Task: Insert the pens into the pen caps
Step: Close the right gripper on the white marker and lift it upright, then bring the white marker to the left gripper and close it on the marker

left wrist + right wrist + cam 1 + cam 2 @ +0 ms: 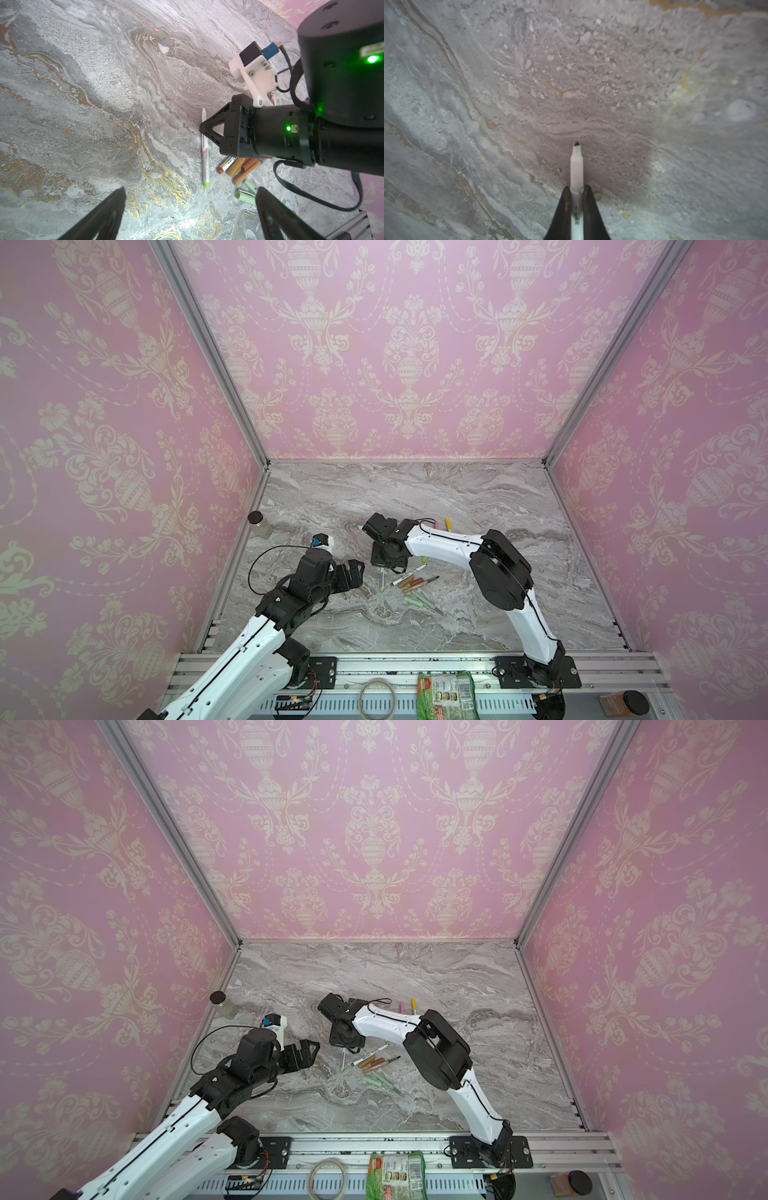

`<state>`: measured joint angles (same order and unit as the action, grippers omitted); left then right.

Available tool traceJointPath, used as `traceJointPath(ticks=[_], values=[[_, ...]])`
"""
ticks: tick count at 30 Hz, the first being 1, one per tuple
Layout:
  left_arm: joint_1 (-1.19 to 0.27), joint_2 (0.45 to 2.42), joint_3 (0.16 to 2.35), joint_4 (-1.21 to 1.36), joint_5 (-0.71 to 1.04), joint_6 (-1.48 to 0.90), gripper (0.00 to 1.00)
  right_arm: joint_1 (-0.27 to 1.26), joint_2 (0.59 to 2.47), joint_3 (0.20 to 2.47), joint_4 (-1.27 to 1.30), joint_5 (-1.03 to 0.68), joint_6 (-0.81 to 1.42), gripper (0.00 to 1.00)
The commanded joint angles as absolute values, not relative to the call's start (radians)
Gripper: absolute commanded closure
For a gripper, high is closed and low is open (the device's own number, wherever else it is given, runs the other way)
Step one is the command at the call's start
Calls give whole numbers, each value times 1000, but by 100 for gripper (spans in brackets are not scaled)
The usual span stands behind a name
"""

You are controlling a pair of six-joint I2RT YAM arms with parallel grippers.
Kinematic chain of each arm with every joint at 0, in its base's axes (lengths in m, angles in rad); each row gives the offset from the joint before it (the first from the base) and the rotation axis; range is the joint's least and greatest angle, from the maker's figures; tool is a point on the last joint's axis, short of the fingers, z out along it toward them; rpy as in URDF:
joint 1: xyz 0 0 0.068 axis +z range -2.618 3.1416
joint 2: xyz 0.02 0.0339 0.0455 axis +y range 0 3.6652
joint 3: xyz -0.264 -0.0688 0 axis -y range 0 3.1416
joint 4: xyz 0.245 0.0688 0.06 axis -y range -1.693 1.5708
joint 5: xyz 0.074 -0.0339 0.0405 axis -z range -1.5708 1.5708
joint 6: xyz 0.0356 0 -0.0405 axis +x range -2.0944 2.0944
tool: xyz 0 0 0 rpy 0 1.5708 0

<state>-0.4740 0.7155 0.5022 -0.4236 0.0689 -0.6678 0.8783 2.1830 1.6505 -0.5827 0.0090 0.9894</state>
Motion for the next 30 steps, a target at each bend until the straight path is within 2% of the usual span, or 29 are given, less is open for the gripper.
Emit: traceJointPath(ticks=[1,7,15,21,28,30], values=[[-468,716,514,-374,139,-648,1,846,2075,1594,-440,-46,994,100],[-466,734,492,-185,301,-676,1,795,1915,1513,-326,-119,936,100],[-462,903,550,-21,511,-675,5,755,1751,1430,-299,-218,808,100],[-460,1007,585,109,601,-733,14,738,1667,1383,-277,-282,746,100],[-460,1094,617,181,655,-781,36,733,1621,1333,-221,-303,724,100],[-460,1108,623,184,655,-784,39,729,1612,1317,-195,-314,734,100]])
